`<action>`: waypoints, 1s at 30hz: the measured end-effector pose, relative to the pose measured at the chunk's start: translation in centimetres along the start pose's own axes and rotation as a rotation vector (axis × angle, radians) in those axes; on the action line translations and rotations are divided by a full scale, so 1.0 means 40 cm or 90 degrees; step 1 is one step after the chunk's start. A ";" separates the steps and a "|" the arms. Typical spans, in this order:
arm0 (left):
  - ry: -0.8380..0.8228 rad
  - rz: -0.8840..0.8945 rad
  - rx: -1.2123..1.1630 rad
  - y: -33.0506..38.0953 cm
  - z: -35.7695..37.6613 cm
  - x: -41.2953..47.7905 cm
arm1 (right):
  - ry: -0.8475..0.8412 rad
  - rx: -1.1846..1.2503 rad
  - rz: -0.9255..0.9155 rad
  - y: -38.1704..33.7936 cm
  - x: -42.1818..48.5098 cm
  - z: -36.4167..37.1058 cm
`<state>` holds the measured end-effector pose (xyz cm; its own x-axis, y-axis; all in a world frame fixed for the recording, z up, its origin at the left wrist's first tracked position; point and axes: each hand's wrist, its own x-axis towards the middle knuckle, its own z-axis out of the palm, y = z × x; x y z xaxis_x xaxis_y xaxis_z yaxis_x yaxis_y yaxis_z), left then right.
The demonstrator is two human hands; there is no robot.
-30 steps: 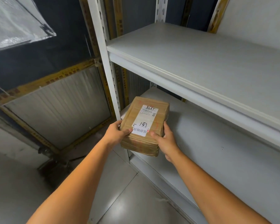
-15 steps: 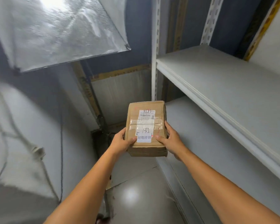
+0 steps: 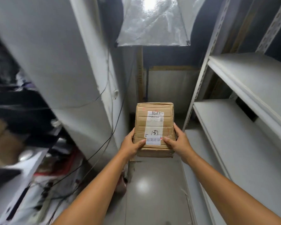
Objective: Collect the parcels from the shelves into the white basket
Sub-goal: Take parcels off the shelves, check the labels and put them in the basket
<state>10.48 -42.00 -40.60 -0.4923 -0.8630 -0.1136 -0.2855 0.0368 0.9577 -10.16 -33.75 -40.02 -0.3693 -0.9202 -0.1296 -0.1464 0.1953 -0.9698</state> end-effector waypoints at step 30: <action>0.697 -0.308 -0.021 -0.145 -0.346 -1.331 | -0.726 -0.081 -0.138 -0.137 -0.746 0.871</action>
<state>49.75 -3.24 -36.45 0.6261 -0.7552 -0.1941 -0.2187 -0.4091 0.8859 33.65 -19.17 -38.03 0.7033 -0.6975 -0.1371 -0.2198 -0.0299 -0.9751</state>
